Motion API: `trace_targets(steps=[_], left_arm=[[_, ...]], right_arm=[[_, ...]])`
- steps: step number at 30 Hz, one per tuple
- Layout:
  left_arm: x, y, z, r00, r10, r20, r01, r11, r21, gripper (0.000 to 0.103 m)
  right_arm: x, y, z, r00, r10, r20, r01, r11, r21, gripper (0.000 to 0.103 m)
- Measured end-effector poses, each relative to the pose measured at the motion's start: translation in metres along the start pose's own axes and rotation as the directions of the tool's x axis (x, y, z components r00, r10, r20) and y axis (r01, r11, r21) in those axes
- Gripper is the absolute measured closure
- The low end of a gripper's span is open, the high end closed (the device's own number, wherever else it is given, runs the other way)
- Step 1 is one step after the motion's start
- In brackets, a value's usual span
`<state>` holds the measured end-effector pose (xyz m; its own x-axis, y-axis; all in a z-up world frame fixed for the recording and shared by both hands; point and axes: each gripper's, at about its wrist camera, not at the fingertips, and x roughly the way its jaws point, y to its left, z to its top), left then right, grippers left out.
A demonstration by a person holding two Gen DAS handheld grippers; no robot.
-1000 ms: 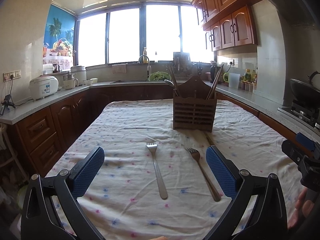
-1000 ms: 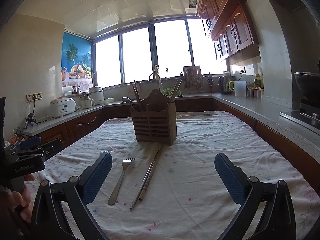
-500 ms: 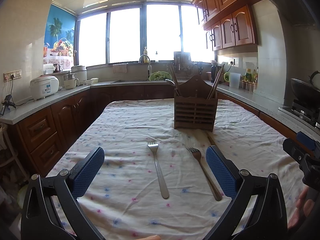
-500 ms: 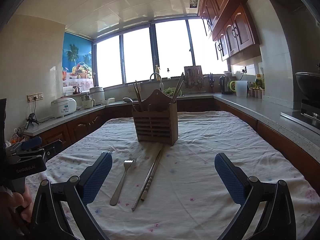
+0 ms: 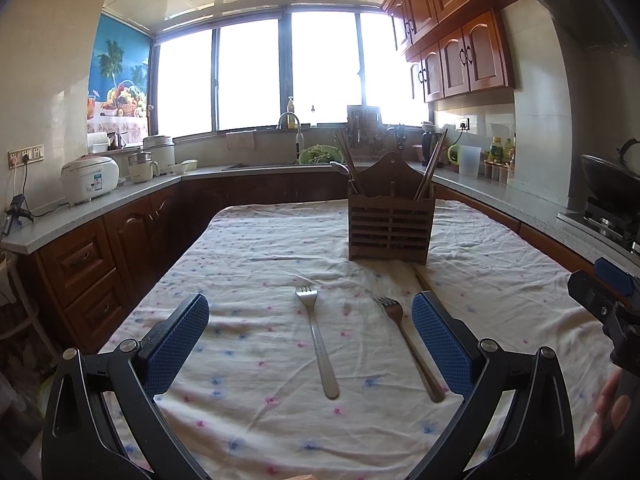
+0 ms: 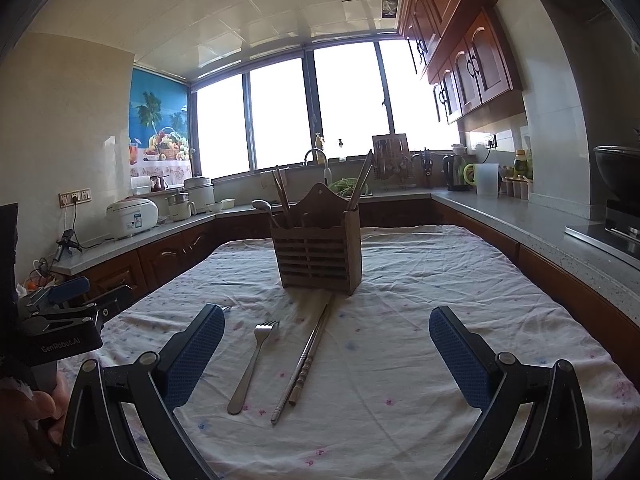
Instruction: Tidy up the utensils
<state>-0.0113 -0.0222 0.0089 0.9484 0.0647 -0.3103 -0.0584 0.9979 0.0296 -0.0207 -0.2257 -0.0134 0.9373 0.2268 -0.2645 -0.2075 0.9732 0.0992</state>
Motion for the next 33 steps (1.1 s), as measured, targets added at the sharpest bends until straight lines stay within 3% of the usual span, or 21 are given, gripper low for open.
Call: trace_targets(steps=[33], left_arm=[[-0.0011, -0.0047, 0.0005, 1.0, -0.006, 0.011, 0.006, 1.0, 0.025, 0.0]], right_arm=[[-0.0041, 0.0037, 0.0037, 1.0, 0.01, 0.011, -0.01, 1.0, 0.007, 0.0]])
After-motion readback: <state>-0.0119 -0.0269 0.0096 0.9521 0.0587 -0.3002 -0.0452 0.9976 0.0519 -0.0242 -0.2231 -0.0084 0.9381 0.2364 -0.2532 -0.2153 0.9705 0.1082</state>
